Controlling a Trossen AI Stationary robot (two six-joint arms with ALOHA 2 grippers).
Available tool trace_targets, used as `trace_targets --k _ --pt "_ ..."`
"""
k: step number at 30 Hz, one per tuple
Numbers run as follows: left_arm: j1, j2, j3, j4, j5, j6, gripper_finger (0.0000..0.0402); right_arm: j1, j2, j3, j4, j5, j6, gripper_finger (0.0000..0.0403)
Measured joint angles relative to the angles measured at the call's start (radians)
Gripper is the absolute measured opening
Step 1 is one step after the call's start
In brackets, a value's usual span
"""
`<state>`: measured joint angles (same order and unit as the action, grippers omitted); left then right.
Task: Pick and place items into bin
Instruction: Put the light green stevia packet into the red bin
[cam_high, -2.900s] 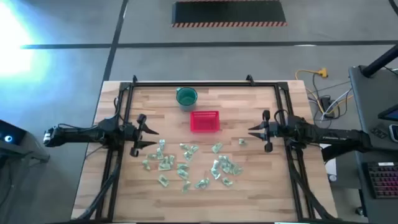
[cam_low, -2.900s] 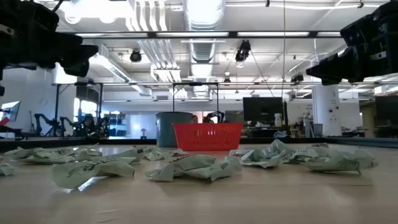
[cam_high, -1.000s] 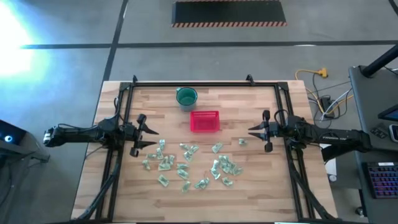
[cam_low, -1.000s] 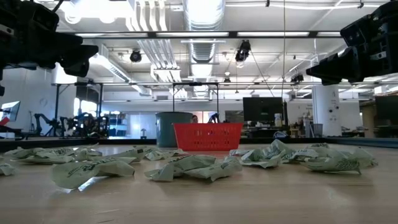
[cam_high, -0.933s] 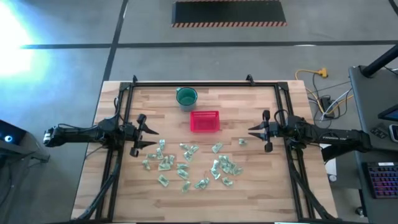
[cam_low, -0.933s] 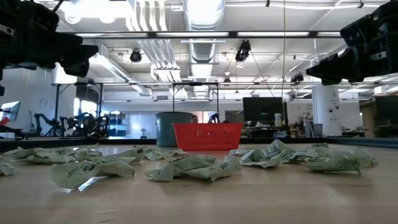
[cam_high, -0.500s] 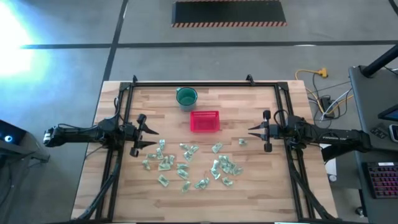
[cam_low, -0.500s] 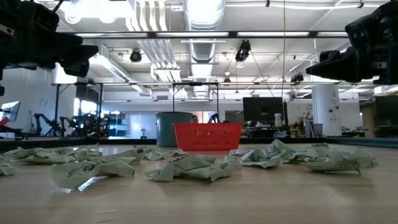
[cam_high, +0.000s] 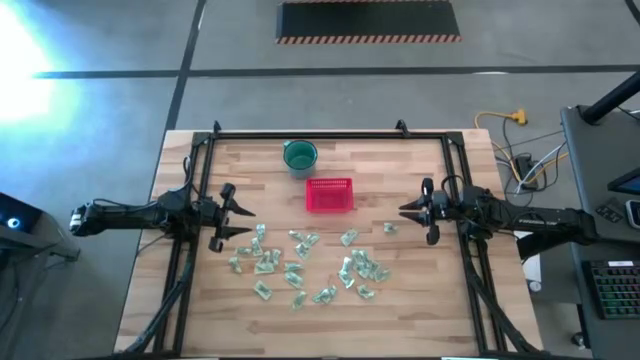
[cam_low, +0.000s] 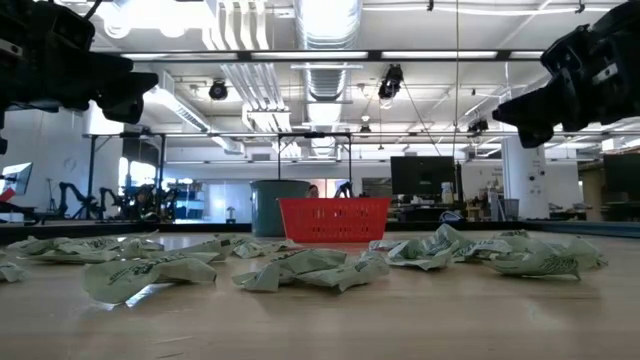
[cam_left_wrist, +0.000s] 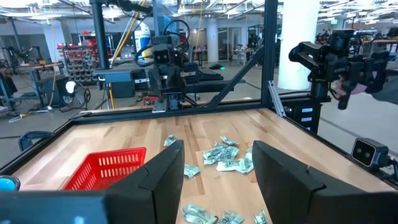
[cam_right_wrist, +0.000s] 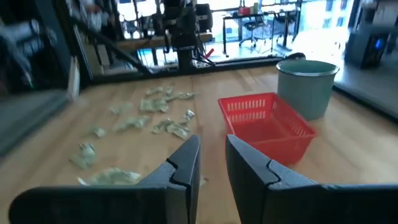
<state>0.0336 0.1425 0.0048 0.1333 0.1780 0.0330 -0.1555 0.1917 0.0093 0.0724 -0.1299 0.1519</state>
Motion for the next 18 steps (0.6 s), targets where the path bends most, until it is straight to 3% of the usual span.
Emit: trace_targets --k 6,14,18 --pt "0.0 0.0 0.0 0.0 0.0 -0.001 0.0173 0.0 0.0 0.0 0.105 0.0 0.332 0.0068" --pt "0.0 0.002 0.0 0.026 0.0 -0.008 0.0173 0.0 -0.001 0.0 0.237 0.002 0.363 0.0068" --pt "0.0 0.003 0.0 0.067 -0.002 -0.079 0.0173 0.0 0.0 0.0 0.22 -0.002 0.364 0.0068"
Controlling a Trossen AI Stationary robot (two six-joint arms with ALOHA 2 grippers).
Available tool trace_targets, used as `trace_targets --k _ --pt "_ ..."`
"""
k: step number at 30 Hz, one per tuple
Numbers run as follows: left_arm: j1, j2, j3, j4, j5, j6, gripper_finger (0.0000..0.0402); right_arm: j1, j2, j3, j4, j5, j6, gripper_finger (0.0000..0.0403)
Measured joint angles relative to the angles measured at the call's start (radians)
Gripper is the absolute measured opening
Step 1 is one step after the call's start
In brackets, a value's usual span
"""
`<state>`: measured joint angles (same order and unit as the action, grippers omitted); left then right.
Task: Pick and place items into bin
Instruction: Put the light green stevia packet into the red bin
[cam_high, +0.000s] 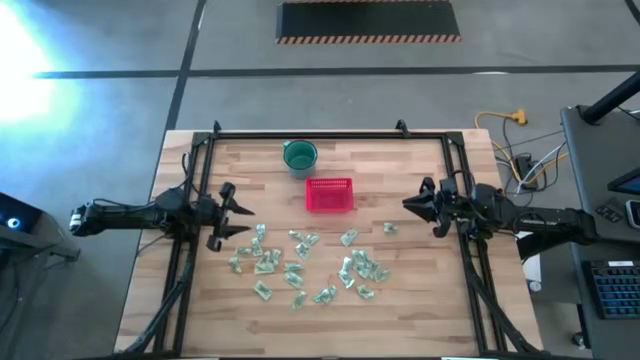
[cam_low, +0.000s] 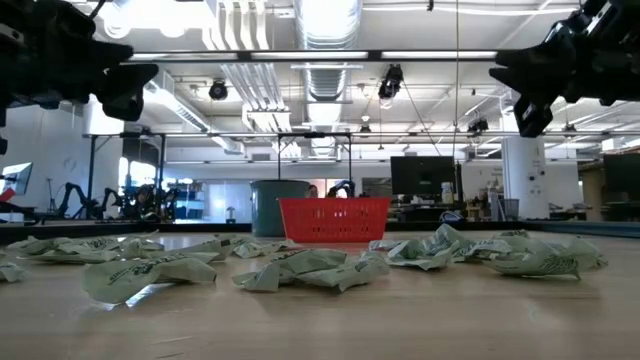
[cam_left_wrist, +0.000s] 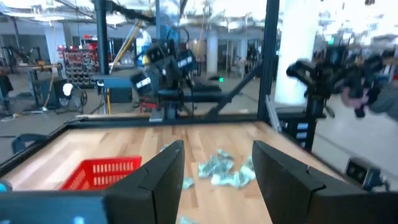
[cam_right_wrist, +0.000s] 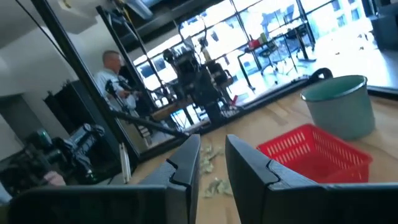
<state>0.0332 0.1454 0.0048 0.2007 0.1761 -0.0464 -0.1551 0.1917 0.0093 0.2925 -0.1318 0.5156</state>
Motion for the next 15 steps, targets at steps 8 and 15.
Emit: trace_targets --k 8,15 --pt "0.0 0.015 0.0 0.179 -0.006 0.124 0.0173 0.0 0.02 0.0 -0.024 0.004 -0.181 0.0068" --pt "0.0 0.019 0.0 0.314 -0.009 0.026 0.0173 0.0 0.042 0.0 0.061 -0.026 -0.141 0.0068"
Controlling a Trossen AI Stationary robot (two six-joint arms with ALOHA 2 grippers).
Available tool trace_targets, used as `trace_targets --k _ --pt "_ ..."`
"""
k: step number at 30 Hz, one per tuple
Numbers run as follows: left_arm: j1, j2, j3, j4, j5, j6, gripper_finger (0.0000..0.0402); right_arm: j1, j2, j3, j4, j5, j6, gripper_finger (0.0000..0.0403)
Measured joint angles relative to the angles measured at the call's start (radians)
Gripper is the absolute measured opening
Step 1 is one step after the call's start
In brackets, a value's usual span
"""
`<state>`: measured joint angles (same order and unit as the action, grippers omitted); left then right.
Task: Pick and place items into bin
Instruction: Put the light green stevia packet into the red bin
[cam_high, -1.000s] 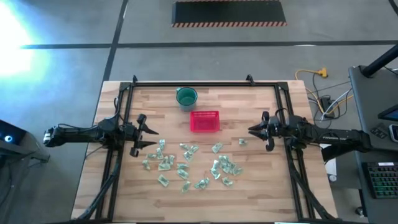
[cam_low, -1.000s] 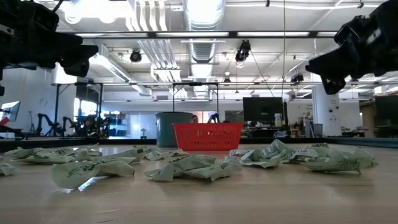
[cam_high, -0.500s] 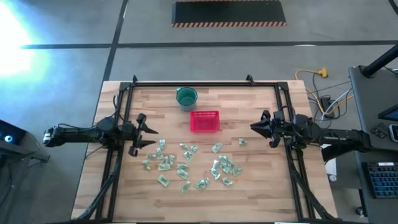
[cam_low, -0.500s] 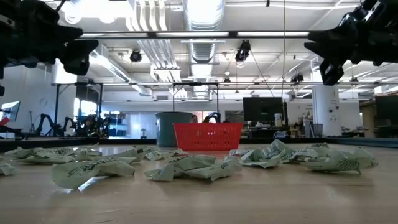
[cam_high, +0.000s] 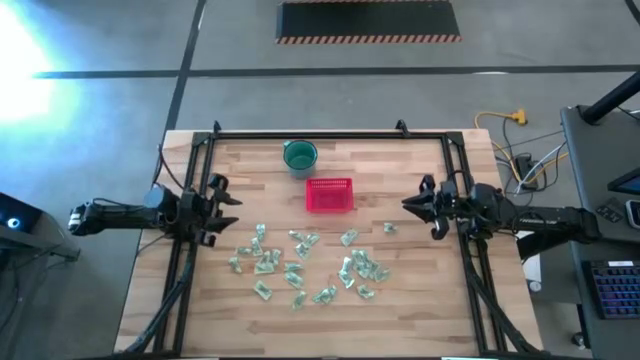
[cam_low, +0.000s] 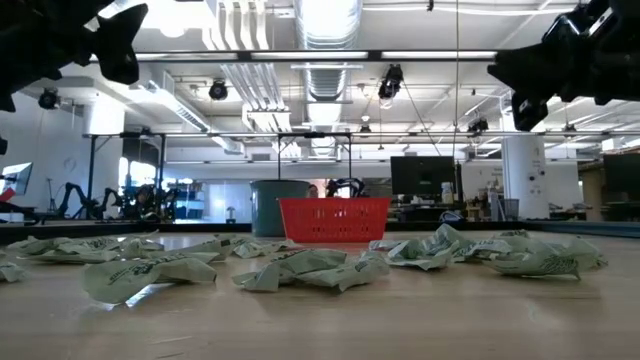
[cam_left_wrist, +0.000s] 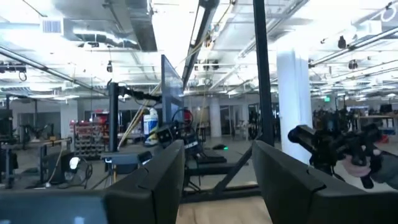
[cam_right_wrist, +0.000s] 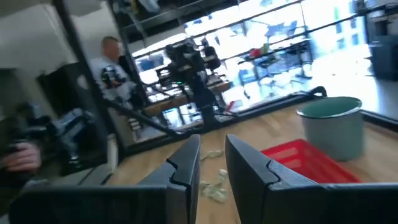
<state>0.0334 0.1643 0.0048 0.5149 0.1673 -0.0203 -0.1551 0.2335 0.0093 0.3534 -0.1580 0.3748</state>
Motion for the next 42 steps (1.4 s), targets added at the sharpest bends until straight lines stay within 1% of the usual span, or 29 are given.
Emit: trace_targets --k 4,6,8,10,12,15,19,21,23,26,28,30,33,35,36,38,42 --pt "0.0 0.015 0.0 -0.002 0.0 0.0 0.0173 0.0 0.006 0.0 0.002 -0.101 -0.007 0.0068" --pt "0.0 0.026 0.0 0.0 0.0 0.006 0.0173 0.008 0.006 0.0 0.024 -0.109 -0.041 0.0068" --pt "0.0 0.037 0.0 0.023 -0.005 0.083 0.0173 0.014 0.006 0.0 0.088 -0.111 -0.109 0.0068" --pt "0.0 0.053 0.0 0.089 -0.05 0.163 0.0173 0.019 0.006 0.005 0.169 -0.113 -0.195 0.0068" --pt "0.0 0.065 0.0 0.157 -0.081 0.19 0.0173 0.02 0.004 0.037 0.19 -0.113 -0.289 0.0068" --pt "0.0 0.088 0.0 0.202 -0.108 0.247 0.0173 0.02 0.012 0.109 0.125 -0.113 -0.406 0.0068" --pt "0.0 0.116 0.002 0.214 -0.143 0.348 0.0173 0.02 0.059 0.224 -0.042 -0.112 -0.539 0.0068" --pt "0.0 0.138 0.002 0.21 -0.181 0.382 0.0173 0.02 0.098 0.276 -0.118 -0.105 -0.603 0.0068" --pt "0.0 0.161 0.002 0.212 -0.217 0.422 0.0173 0.02 0.147 0.318 -0.178 -0.104 -0.64 0.0068" --pt "0.0 0.196 0.002 0.219 -0.277 0.483 0.0173 0.02 0.236 0.363 -0.219 -0.092 -0.628 0.0068" --pt "0.0 0.222 0.002 0.235 -0.329 0.525 0.0173 0.02 0.301 0.391 -0.261 -0.035 -0.581 0.0068" --pt "0.0 0.248 0.002 0.256 -0.364 0.552 0.0173 0.019 0.362 0.426 -0.349 0.076 -0.514 0.0068" --pt "0.001 0.291 0.0 0.222 -0.41 0.522 0.0173 0.019 0.452 0.52 -0.597 0.304 -0.358 0.0068" --pt "0.003 0.321 0.0 0.175 -0.487 0.466 0.0173 0.019 0.508 0.59 -0.78 0.419 -0.25 0.0068" --pt "0.007 0.34 0.0 0.176 -0.515 0.439 0.0173 0.019 0.534 0.62 -0.851 0.455 -0.205 0.0068" --pt "0.013 0.391 0.0 0.187 -0.541 0.392 0.0173 0.014 0.574 0.68 -0.918 0.488 -0.152 0.0068" --pt "0.013 0.469 0.0 0.227 -0.54 0.264 0.0173 0.007 0.623 0.787 -0.926 0.494 -0.158 0.0068"
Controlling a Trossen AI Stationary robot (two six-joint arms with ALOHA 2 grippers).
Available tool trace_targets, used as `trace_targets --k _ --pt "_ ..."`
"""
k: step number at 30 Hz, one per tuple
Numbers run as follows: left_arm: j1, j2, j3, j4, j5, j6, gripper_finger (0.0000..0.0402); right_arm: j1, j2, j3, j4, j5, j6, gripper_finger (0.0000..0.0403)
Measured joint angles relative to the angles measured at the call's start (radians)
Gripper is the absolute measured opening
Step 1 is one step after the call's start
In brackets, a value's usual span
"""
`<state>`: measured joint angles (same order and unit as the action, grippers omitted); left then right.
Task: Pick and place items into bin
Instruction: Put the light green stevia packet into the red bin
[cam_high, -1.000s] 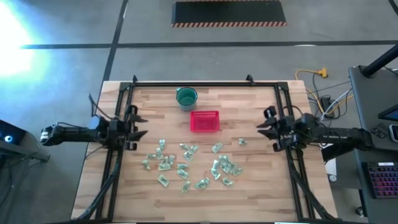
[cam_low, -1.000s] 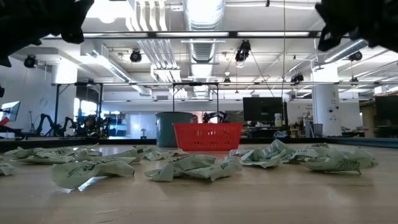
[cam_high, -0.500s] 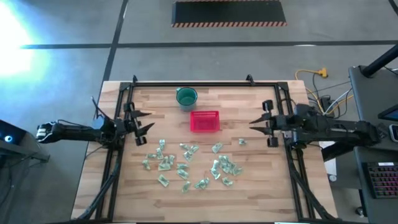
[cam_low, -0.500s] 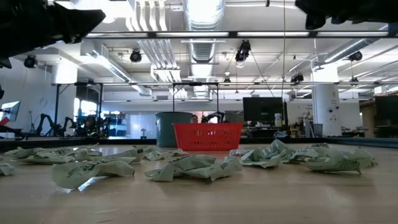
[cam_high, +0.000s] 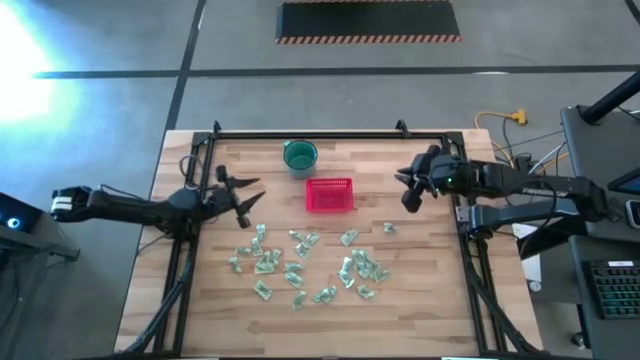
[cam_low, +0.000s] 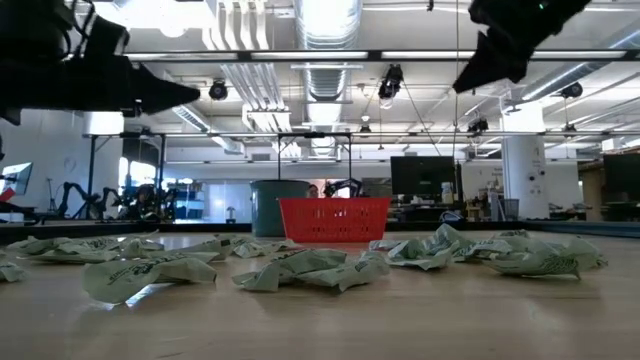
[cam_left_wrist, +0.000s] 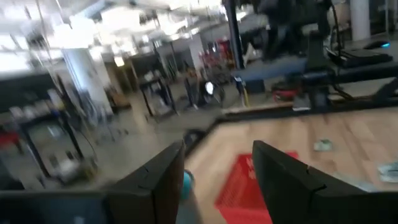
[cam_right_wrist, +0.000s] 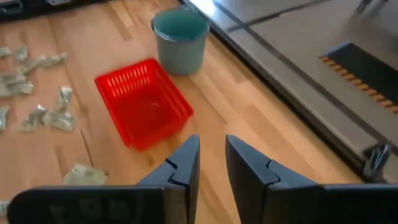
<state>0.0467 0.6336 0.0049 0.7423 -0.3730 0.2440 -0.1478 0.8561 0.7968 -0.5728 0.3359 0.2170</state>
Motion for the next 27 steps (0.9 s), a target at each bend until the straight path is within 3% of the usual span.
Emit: trace_targets --k 3,5,7,9,13,17,24,27 --pt "-0.001 0.048 0.007 0.007 0.009 -0.103 0.0173 0.001 0.035 0.056 -0.001 -0.04 -0.024 0.0068" --pt "-0.001 0.07 0.032 0.01 0.039 -0.168 0.0173 0.001 0.06 0.095 -0.001 -0.164 -0.024 0.0068" --pt "-0.001 0.093 0.054 0.016 0.118 -0.224 0.0173 0.016 0.083 0.109 -0.008 -0.32 -0.03 0.0068" --pt "-0.003 0.123 0.052 -0.015 0.237 -0.331 0.0173 0.053 0.114 0.103 -0.016 -0.391 -0.07 0.0068" --pt "-0.004 0.195 0.047 -0.018 0.388 -0.473 0.0173 0.078 0.171 0.114 -0.086 -0.364 -0.112 0.0068" --pt "-0.003 0.238 0.067 0.02 0.391 -0.457 0.0173 0.078 0.231 0.178 -0.248 -0.357 -0.069 0.0068" --pt "-0.005 0.305 0.068 0.124 0.395 -0.44 0.0173 0.106 0.285 0.238 -0.346 -0.329 -0.004 0.0068" --pt "-0.005 0.316 0.069 0.14 0.395 -0.348 0.0173 0.12 0.285 0.242 -0.402 -0.291 -0.002 0.0068"
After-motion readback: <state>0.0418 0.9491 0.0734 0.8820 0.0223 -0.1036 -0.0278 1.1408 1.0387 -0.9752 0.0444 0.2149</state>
